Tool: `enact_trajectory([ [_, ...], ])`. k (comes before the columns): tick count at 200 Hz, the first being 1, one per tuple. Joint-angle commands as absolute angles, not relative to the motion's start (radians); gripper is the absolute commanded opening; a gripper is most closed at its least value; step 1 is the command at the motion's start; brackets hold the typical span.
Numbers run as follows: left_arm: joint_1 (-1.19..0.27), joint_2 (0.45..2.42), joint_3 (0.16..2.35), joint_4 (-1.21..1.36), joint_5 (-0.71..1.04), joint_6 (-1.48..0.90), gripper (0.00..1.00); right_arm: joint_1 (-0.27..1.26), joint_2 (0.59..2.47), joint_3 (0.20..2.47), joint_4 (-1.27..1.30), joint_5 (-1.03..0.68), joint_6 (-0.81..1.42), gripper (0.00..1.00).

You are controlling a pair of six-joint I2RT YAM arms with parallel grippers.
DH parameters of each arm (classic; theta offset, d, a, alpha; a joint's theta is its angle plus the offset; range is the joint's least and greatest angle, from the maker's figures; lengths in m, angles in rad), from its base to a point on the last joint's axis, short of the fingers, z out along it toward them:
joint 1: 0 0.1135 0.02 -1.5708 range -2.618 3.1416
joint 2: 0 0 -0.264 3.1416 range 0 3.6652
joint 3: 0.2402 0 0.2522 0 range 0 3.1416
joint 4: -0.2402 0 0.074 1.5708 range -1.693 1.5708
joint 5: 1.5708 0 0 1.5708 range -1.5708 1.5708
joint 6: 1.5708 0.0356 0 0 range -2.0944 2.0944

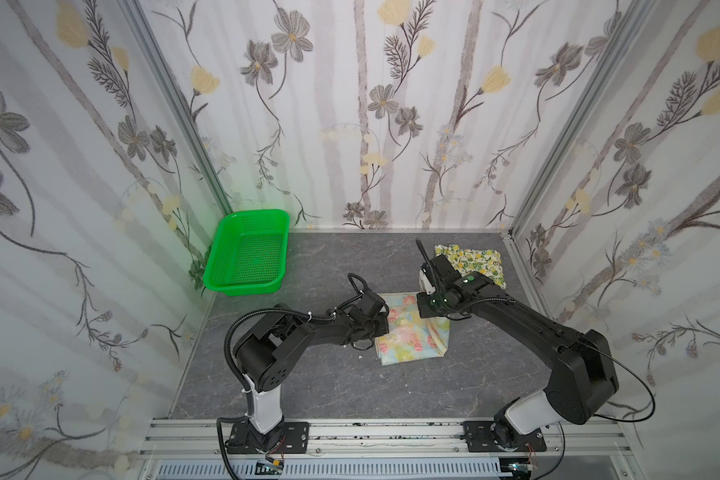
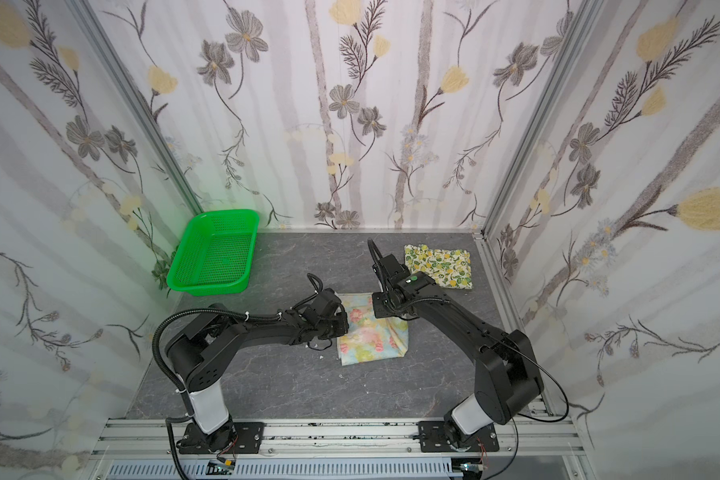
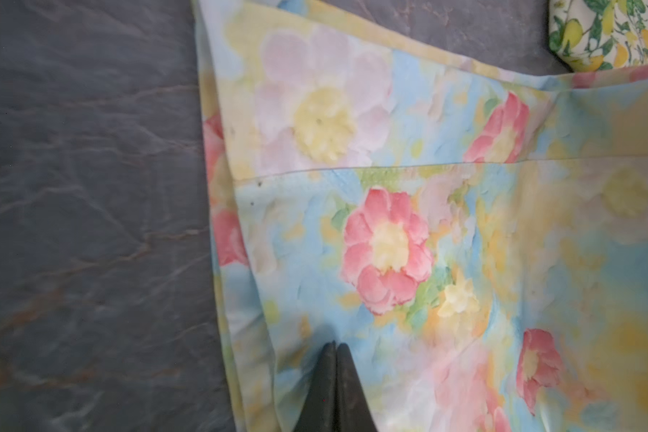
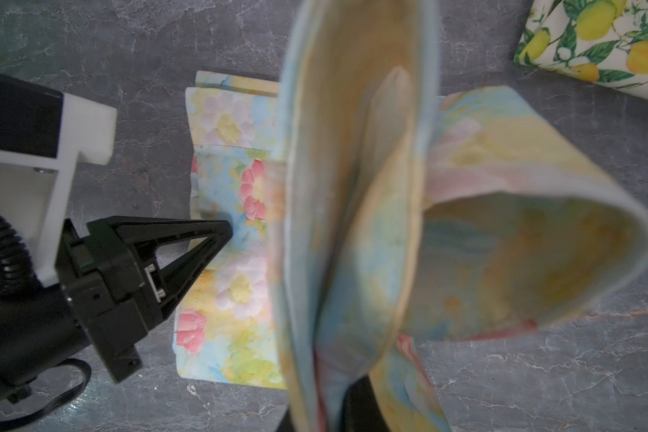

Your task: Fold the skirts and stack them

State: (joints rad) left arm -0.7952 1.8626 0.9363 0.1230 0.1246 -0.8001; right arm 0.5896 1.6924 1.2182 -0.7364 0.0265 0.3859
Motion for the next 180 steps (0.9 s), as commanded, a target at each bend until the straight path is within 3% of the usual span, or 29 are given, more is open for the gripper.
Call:
enact_trajectory([
  [1,-0.816,1.899,0.949,0.030,0.154,-0.851,0.00,0.604,1.702,1.224,-0.706,0.025,0.421,0.00],
  [54,-0.830,1.910,0.965,0.052,0.169,-0.865,0.00,0.633,1.704,1.184,-0.660,-0.007,0.446,0.00],
  [180,-0.765,1.683,0.810,0.048,0.234,-0.857,0.00,0.641,1.697,1.121,-0.615,-0.016,0.462,0.00],
])
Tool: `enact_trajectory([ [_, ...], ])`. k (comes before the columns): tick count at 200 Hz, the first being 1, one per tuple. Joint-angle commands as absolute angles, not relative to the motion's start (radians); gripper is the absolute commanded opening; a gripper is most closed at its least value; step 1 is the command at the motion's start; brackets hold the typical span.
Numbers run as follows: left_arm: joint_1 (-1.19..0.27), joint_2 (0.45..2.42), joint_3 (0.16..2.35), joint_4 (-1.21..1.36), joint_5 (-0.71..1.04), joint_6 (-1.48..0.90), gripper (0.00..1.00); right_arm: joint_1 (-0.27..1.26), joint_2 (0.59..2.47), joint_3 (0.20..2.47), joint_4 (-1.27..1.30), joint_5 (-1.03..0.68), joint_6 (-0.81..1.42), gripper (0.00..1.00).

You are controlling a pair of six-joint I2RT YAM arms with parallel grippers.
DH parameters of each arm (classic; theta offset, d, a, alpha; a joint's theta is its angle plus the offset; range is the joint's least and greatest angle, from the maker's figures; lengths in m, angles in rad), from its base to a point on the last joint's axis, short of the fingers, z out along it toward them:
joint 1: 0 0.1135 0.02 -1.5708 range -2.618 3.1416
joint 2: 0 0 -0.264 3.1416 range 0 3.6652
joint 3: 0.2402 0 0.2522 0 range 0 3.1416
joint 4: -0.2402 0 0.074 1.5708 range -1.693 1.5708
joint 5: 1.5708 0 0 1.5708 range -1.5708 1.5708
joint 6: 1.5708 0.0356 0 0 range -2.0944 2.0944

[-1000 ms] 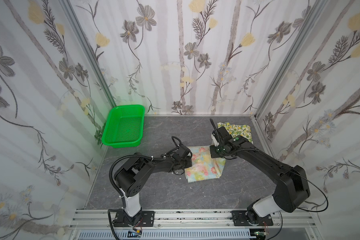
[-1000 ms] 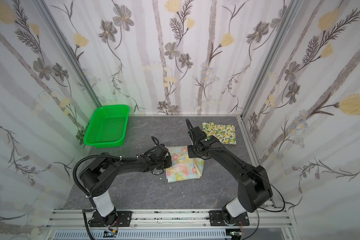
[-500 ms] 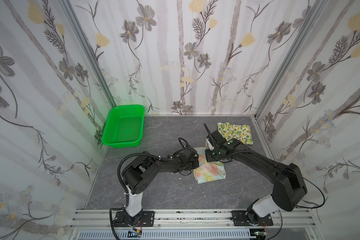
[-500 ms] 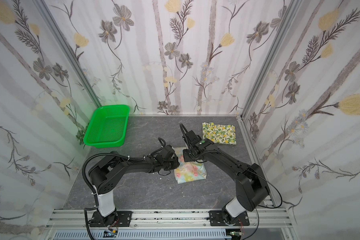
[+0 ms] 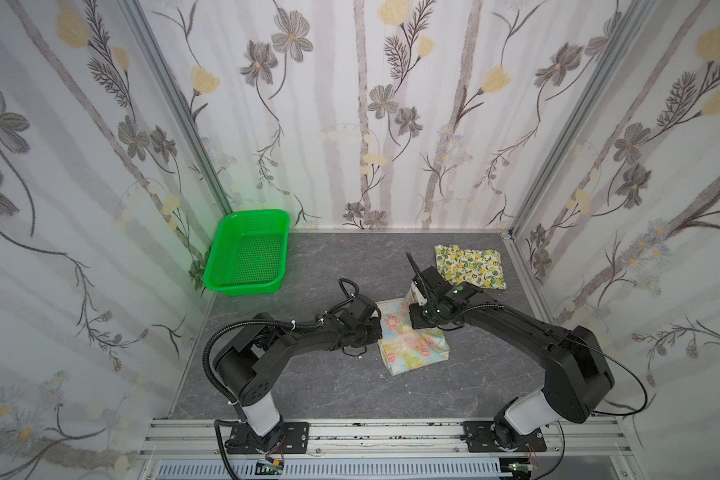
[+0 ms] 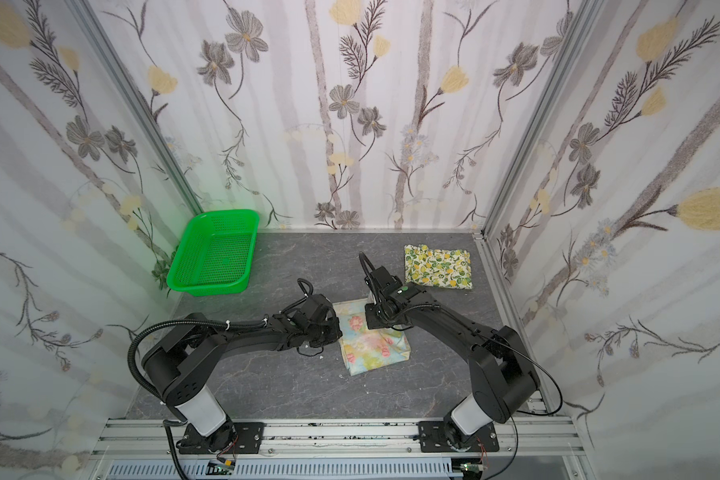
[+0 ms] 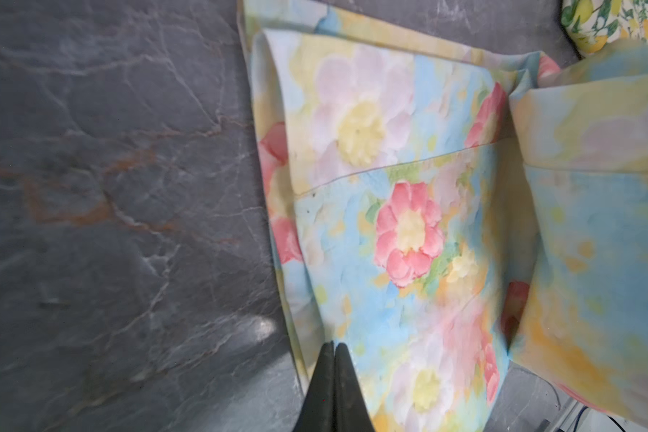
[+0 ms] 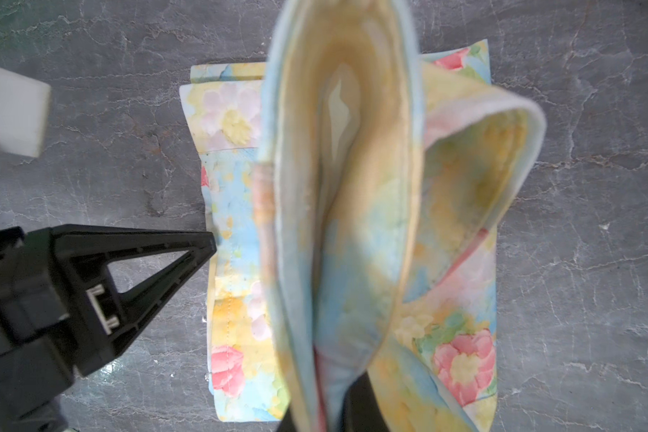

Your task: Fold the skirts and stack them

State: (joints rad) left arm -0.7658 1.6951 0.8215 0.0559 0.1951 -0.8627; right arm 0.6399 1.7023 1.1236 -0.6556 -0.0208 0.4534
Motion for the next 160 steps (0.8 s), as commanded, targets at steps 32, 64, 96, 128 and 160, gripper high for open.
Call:
enact_trajectory([
  [32,-0.778,1.704,0.797,0.049,0.225,-0.862,0.00,0.643,1.691,1.124,-0.615,-0.020,0.462,0.00],
  [64,-0.797,1.743,0.809,0.050,0.209,-0.870,0.00,0.652,1.691,1.127,-0.608,-0.023,0.463,0.00],
  [96,-0.826,1.782,0.834,0.051,0.198,-0.880,0.00,0.678,1.702,1.134,-0.599,-0.025,0.473,0.00],
  [128,-0.839,1.796,0.844,0.052,0.184,-0.890,0.00,0.708,1.722,1.134,-0.589,-0.024,0.486,0.00],
  [160,-0.837,1.783,0.832,0.051,0.169,-0.890,0.00,0.729,1.748,1.119,-0.588,0.000,0.489,0.00],
])
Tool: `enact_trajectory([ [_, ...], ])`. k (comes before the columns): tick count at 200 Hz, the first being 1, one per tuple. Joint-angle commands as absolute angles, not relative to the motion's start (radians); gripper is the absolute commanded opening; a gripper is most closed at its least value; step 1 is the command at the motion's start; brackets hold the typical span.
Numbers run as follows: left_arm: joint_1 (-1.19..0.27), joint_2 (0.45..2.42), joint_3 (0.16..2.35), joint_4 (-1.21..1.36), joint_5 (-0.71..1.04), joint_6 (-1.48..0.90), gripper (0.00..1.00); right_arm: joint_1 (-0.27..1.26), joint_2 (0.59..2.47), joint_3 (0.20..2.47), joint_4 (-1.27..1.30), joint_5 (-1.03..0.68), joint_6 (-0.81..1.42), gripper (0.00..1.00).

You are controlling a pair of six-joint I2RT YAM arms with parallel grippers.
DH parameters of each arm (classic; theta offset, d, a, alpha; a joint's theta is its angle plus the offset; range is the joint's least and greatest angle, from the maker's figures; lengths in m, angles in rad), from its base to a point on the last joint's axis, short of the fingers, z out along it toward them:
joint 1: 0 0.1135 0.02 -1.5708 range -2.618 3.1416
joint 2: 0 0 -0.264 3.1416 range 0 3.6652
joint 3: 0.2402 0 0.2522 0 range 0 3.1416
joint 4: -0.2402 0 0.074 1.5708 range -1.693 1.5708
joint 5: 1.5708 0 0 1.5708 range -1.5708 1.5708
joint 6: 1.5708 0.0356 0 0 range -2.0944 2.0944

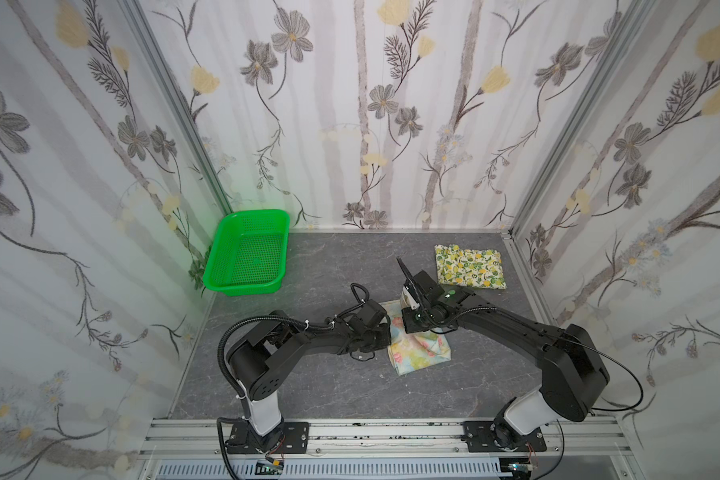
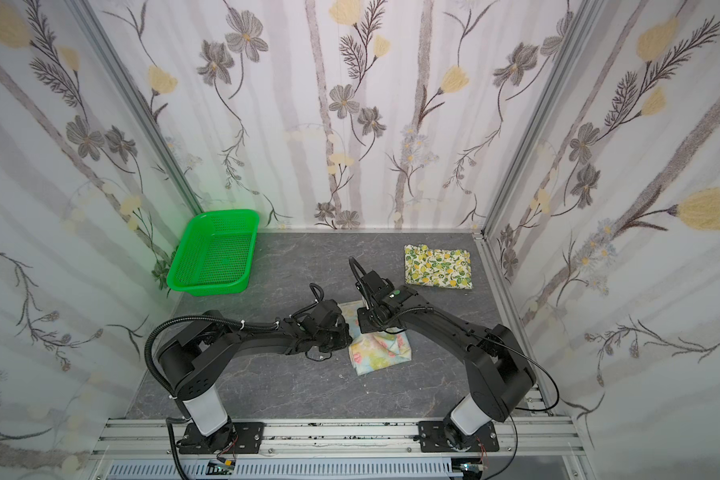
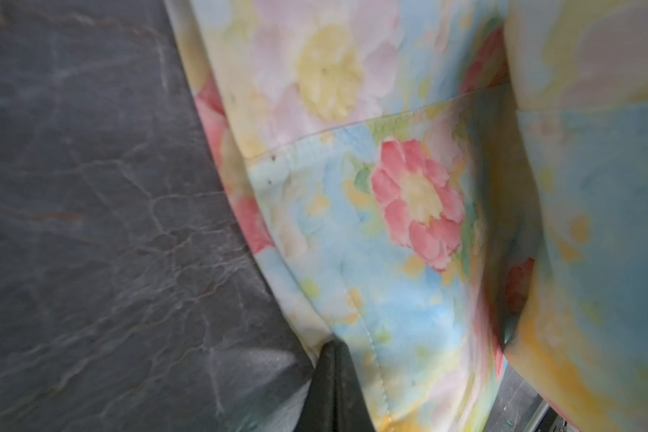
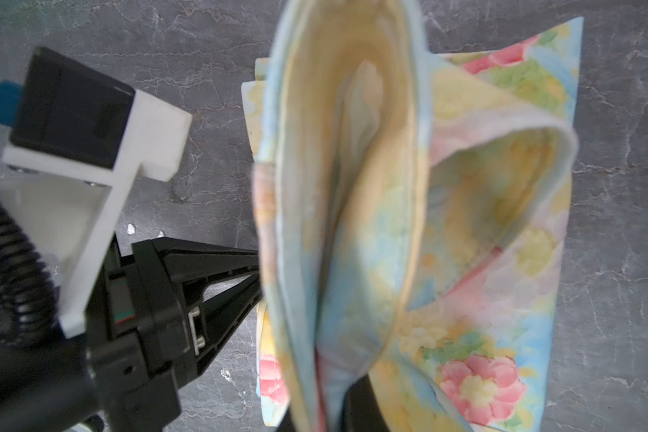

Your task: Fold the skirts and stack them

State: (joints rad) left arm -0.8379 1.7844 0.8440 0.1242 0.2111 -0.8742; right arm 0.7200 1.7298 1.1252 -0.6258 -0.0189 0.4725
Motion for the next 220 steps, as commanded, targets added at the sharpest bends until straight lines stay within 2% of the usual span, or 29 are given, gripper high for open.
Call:
enact_trajectory([
  [1,-0.838,1.782,0.832,0.052,0.169,-0.890,0.00,0.731,1.748,1.118,-0.589,0.000,0.490,0.00],
  [53,-0.811,1.681,0.763,0.051,0.131,-0.910,0.00,0.745,1.755,1.114,-0.579,0.000,0.500,0.00],
  [140,-0.810,1.723,0.771,0.052,0.159,-0.900,0.00,0.799,1.813,1.113,-0.551,-0.004,0.536,0.01],
  [173,-0.810,1.705,0.757,0.052,0.148,-0.905,0.00,0.814,1.823,1.111,-0.544,-0.008,0.548,0.14],
  [186,-0.807,1.686,0.745,0.051,0.139,-0.907,0.00,0.813,1.822,1.113,-0.538,-0.016,0.551,0.26],
  [220,-0.785,1.631,0.711,0.050,0.133,-0.910,0.00,0.846,1.810,1.120,-0.527,-0.043,0.558,0.33],
])
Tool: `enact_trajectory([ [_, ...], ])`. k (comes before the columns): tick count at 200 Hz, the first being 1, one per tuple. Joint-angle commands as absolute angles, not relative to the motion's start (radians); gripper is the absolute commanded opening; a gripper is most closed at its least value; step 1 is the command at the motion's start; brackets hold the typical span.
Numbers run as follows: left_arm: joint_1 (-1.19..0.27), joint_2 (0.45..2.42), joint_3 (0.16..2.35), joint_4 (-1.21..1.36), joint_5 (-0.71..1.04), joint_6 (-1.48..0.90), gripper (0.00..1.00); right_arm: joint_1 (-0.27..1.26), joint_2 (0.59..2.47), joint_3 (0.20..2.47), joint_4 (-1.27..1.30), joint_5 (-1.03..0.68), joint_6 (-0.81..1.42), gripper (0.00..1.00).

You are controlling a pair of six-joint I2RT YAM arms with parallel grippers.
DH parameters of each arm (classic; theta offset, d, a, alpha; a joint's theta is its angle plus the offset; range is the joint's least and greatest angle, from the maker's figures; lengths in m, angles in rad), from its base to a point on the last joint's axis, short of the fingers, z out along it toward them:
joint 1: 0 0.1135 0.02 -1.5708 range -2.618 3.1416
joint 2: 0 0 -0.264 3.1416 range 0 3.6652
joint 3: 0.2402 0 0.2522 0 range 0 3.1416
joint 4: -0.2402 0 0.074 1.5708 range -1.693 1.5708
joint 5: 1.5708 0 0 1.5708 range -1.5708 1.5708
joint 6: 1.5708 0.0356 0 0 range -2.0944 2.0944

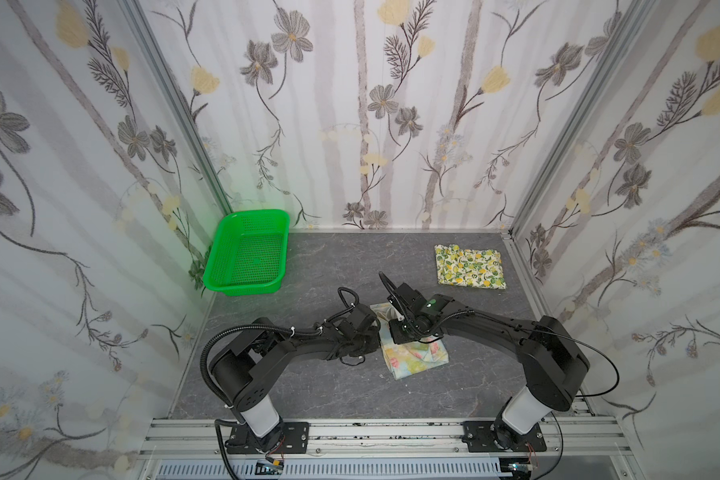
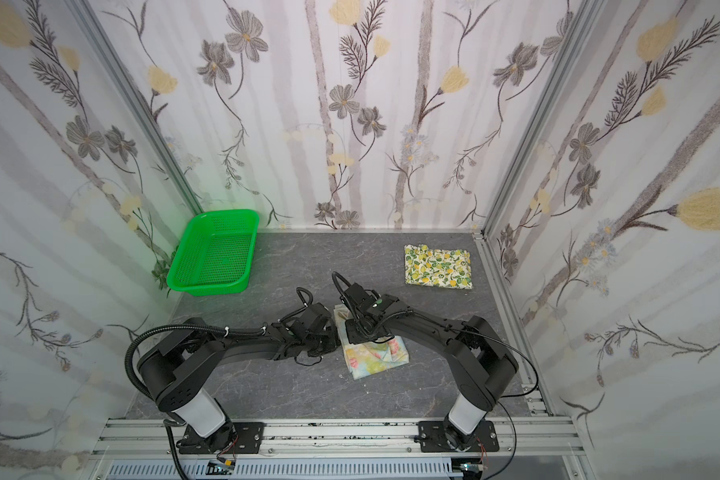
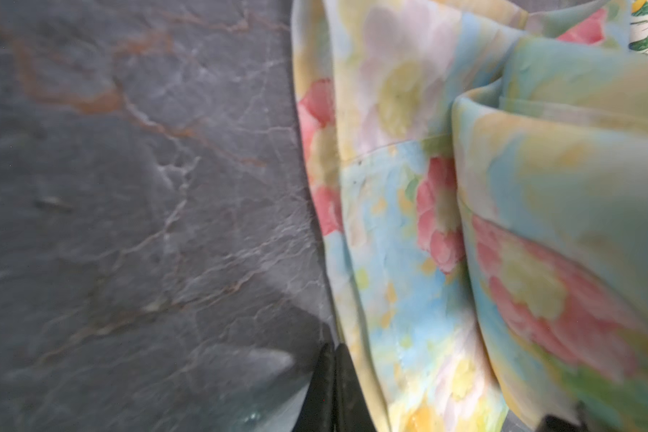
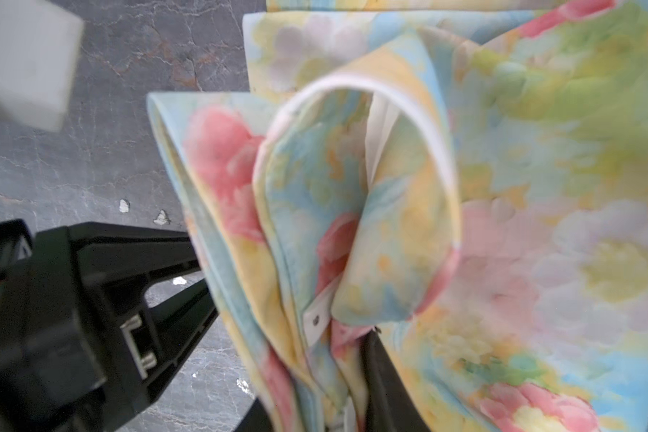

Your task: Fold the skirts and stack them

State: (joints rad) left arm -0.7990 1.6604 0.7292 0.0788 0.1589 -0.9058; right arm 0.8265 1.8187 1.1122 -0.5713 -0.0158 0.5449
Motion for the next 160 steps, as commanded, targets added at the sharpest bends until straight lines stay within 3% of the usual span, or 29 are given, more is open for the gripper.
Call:
enact_trajectory([
  [1,-0.785,1.630,0.710,0.050,0.133,-0.910,0.00,0.847,1.810,1.120,-0.526,-0.044,0.559,0.34],
  [66,-0.762,1.609,0.712,0.051,0.135,-0.907,0.00,0.857,1.765,1.121,-0.497,-0.099,0.587,0.47],
  [106,-0.762,1.629,0.757,0.051,0.132,-0.899,0.00,0.857,1.712,1.113,-0.490,-0.114,0.598,0.48],
  [135,-0.762,1.661,0.792,0.051,0.138,-0.894,0.00,0.854,1.664,1.071,-0.479,-0.101,0.605,0.45],
  [160,-0.761,1.682,0.811,0.051,0.130,-0.887,0.00,0.854,1.627,1.010,-0.447,-0.096,0.606,0.36],
])
